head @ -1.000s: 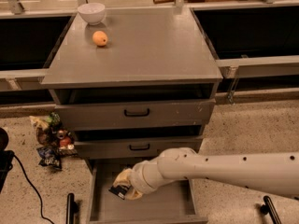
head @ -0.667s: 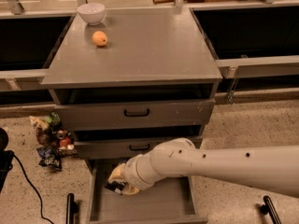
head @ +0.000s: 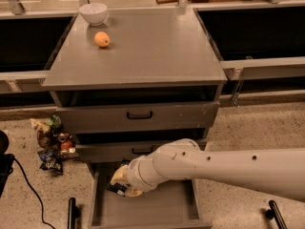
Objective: Pick rxbar blueberry from bottom drawer and place on counter
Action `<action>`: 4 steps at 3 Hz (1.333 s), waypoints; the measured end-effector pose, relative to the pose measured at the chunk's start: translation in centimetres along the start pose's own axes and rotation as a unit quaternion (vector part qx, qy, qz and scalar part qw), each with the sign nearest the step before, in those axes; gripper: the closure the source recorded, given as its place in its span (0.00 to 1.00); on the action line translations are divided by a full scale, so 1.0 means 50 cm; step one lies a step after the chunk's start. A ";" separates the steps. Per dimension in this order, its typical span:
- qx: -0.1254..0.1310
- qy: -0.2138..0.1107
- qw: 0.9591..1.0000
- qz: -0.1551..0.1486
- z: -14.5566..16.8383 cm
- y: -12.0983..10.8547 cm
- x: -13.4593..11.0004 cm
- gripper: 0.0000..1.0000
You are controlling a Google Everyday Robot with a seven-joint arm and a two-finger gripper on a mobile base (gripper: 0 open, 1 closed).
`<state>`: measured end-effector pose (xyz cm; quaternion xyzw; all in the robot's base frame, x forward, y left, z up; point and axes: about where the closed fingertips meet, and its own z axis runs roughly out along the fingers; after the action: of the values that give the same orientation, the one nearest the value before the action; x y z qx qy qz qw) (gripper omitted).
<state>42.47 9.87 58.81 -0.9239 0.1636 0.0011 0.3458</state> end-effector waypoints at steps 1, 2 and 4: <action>0.000 0.012 0.999 -0.030 -0.050 -0.051 0.022 1.00; -0.006 0.030 0.997 -0.069 -0.137 -0.142 0.060 1.00; -0.013 0.057 0.993 -0.104 -0.232 -0.235 0.084 1.00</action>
Offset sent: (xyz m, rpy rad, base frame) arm 0.0810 -0.0071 0.1756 -0.0892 -0.2173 0.1106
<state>48.74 9.50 74.66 -0.9388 0.0863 -0.0853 0.3225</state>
